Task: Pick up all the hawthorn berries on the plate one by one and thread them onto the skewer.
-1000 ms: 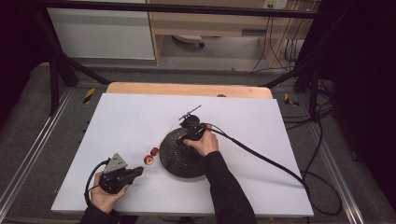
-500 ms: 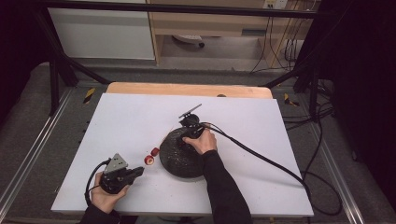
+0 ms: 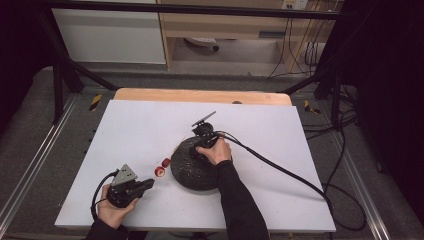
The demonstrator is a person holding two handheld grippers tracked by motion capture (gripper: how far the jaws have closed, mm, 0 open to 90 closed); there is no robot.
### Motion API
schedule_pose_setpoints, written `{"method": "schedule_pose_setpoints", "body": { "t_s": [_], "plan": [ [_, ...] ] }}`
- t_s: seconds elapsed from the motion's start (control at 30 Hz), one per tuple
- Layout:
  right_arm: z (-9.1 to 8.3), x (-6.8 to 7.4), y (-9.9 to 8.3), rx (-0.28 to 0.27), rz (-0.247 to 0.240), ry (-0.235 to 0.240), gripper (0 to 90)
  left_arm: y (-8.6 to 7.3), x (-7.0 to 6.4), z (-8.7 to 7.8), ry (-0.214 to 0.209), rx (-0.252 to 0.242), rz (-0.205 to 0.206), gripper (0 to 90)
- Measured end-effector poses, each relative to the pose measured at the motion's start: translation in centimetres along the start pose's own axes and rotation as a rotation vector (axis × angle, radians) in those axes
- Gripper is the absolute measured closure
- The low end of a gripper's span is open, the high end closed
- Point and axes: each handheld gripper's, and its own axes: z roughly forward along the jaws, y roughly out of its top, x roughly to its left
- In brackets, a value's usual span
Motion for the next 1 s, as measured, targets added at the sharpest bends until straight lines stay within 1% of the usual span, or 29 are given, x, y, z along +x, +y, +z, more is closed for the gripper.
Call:
{"method": "schedule_pose_setpoints", "body": {
  "t_s": [0.2,0.37,0.53,0.57,0.7,0.73,0.83,1.0],
  "plan": [
    [-0.1,0.1,0.0,0.002,0.006,0.005,62.4,0.0,0.0,0.0,0.001,0.001,0.001,88.4],
    [-0.4,0.2,0.0,-0.011,0.004,0.014,62.5,0.0,0.0,0.0,0.002,-0.001,0.001,88.4],
    [-1.3,0.5,0.0,-0.019,-0.003,0.013,62.6,0.0,-0.1,0.0,0.002,0.0,0.002,88.4],
    [-1.5,0.5,0.0,-0.018,-0.008,0.004,62.6,0.0,-0.1,0.0,0.003,0.0,0.002,88.4],
    [-2.2,0.8,-0.2,-0.023,-0.009,0.001,62.6,0.0,-0.1,0.0,0.002,-0.002,0.001,88.4],
    [-2.4,0.9,-0.3,-0.025,-0.003,0.002,62.6,0.0,-0.1,0.0,0.002,-0.002,0.003,88.4],
    [-2.7,1.2,-0.6,-0.033,-0.01,0.008,62.7,0.0,-0.2,0.0,0.002,-0.002,0.005,88.4],
    [-3.4,1.4,-1.2,-0.052,-0.009,0.017,62.7,0.0,-0.2,0.0,0.003,-0.001,0.007,88.4]
  ]
}}
